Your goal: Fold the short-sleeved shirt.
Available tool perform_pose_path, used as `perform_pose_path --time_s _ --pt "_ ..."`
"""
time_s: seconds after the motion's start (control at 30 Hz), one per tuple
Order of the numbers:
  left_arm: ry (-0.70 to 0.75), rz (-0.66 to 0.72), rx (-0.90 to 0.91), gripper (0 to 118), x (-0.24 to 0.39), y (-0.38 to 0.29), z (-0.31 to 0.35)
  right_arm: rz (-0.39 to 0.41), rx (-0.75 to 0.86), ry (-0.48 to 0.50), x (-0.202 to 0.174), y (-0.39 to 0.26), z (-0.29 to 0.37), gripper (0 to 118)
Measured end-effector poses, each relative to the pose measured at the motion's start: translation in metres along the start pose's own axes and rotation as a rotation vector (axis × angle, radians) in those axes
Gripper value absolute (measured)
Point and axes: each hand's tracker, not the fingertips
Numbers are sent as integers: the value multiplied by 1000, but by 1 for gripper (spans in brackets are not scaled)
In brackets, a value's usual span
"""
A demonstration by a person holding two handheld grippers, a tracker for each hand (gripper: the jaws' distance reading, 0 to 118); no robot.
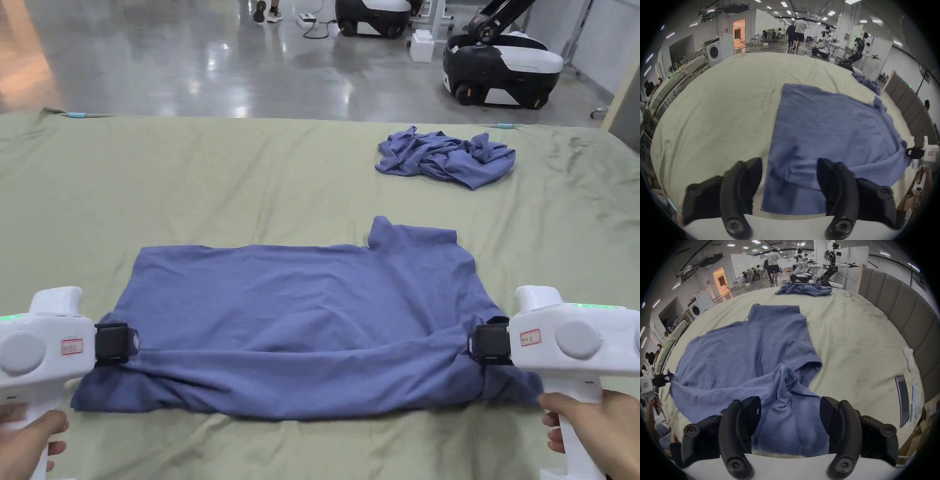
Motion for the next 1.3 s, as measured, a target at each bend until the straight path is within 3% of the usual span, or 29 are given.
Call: perform_pose_path --time_s 0.1,0.2,0.23,0.27,0.3,0.33,0.37,0.4,0.53,0.57,0.6,0.63,0.67,0.7,0.87,0.97,1.0,1.03,1.07,1.1,1.13,1.17,1.2,1.3 --pt "-69 8 224 82 6 -11 62 -40 243 48 3 -18 68 82" --pt "-157 -65 418 82 15 -38 132 -13 529 104 -7 -66 145 82" --pt "-138 -60 459 79 21 -49 149 -17 574 76 -4 -81 162 82" --pt "-105 -65 491 46 26 -60 164 -23 631 41 -11 -100 179 74" --pt "-123 -126 497 0 34 -67 174 -11 701 42 -19 -118 194 31" --pt "-43 -172 537 0 40 -80 190 15 712 -31 -27 -131 201 1" --pt "-66 -196 518 0 44 -82 195 -18 703 -6 -28 -132 203 1" --pt "-118 -212 473 0 47 -82 196 -17 598 95 -27 -131 203 1" --pt "-103 -194 453 0 52 -92 199 -45 554 13 -28 -113 178 1" --pt "-87 -195 453 0 53 -95 198 -72 507 9 -22 -102 163 5" --pt "-98 -182 433 0 52 -97 199 -92 468 33 -12 -90 143 24" --pt "-121 -162 412 0 52 -100 199 -93 415 27 -5 -77 123 60" --pt "-109 -154 422 0 26 -117 183 -105 275 -1 3 -62 98 104" --pt "-110 -148 419 0 22 -122 183 -136 180 -30 11 -53 69 112" --pt "-110 -137 402 0 13 -136 183 -184 -2 -6 34 -49 1 103" --pt "-103 -133 394 0 31 -133 190 -205 -49 91 42 -54 -17 92" --pt "-105 -130 392 0 34 -132 188 -225 -16 120 45 -55 -14 77" --pt "-104 -130 387 0 37 -132 185 -198 10 83 38 -55 -11 62" --pt "-97 -127 382 0 39 -124 189 -170 19 109 38 -51 -8 19" --pt "-93 -123 371 1 41 -119 184 -171 27 85 36 -50 -3 11" --pt "-114 -106 341 23 40 -113 177 -158 27 83 35 -50 -1 11" --pt "-173 -71 297 67 37 -101 164 -100 33 60 22 -48 1 11" --pt "-206 -44 227 89 15 -84 148 -79 48 53 21 -50 3 11" --pt "-149 87 70 90 -7 -46 90 -79 40 55 8 -54 8 11"
